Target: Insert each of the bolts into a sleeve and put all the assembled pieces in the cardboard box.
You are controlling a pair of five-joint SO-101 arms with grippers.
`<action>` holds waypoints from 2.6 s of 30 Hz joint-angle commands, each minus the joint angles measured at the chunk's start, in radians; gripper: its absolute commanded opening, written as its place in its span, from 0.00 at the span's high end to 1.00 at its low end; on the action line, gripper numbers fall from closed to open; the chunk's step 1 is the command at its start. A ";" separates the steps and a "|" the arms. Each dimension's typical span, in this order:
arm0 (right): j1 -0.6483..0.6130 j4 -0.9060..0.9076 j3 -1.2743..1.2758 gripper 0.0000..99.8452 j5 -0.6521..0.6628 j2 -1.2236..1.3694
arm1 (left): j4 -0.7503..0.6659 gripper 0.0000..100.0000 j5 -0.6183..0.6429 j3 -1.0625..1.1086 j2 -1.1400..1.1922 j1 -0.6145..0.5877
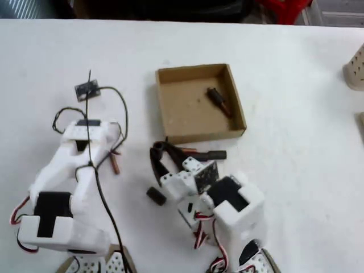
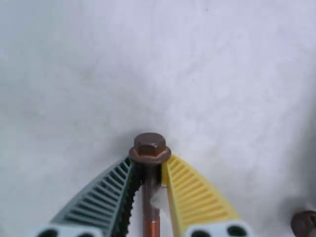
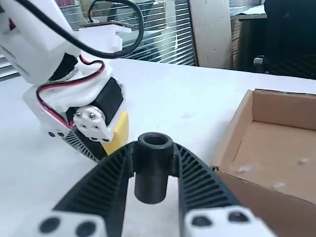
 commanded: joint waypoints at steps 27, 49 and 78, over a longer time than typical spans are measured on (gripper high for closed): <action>-0.039 -0.008 0.015 0.99 -0.012 -0.021 | -1.149 0.98 -0.304 0.345 -0.010 -0.004; -0.039 0.035 -0.003 0.98 -0.012 -0.021 | -0.666 0.98 -0.296 0.661 -1.093 0.265; -0.038 0.035 0.002 0.98 -0.012 -0.021 | -0.612 0.98 -0.285 0.924 -1.560 0.400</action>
